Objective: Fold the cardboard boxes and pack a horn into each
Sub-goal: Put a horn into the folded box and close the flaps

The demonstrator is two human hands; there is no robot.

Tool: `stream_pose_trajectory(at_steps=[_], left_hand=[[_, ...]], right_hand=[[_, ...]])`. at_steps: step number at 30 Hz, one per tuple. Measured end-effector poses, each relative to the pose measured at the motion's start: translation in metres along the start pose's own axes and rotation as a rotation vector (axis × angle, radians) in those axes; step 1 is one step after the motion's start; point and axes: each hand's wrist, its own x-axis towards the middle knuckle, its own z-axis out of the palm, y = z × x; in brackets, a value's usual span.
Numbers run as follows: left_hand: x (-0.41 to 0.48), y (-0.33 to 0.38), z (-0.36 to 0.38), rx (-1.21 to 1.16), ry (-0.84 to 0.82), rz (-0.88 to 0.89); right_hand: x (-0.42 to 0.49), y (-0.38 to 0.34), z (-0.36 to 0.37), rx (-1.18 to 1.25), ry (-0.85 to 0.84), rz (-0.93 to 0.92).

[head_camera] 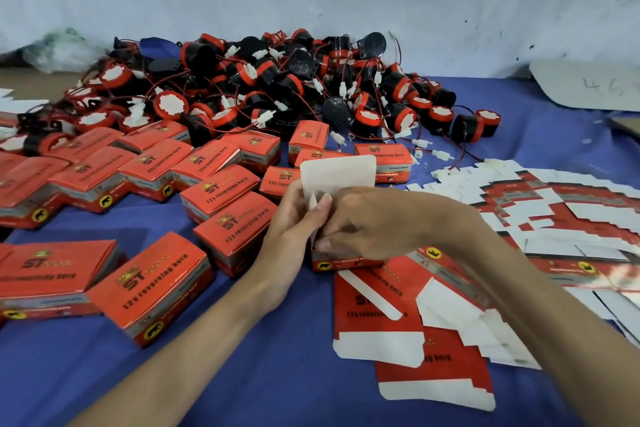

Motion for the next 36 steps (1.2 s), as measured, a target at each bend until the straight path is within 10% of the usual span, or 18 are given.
stream_pose_trajectory(at_steps=[4, 10, 15, 21, 30, 36], left_hand=[[0.001, 0.001, -0.003, -0.052, 0.006, -0.034], [0.003, -0.004, 0.0, 0.151, 0.105, -0.068], [0.002, -0.003, 0.004, 0.294, 0.13, 0.025], [-0.001, -0.002, 0.005, 0.608, 0.117, 0.247], [-0.009, 0.002, -0.008, 0.838, -0.098, 0.357], [-0.005, 0.004, -0.011, 0.843, -0.108, 0.394]], right_hand=[[-0.002, 0.001, 0.01, -0.131, 0.202, -0.032], [-0.028, 0.038, 0.038, 0.108, 1.259, -0.034], [-0.029, 0.038, 0.077, 0.239, 0.83, -0.178], [-0.029, 0.027, 0.064, 1.084, 0.859, -0.079], [-0.039, 0.038, 0.068, 0.934, 0.734, 0.056], [-0.033, 0.043, 0.078, 0.563, 0.94, 0.134]])
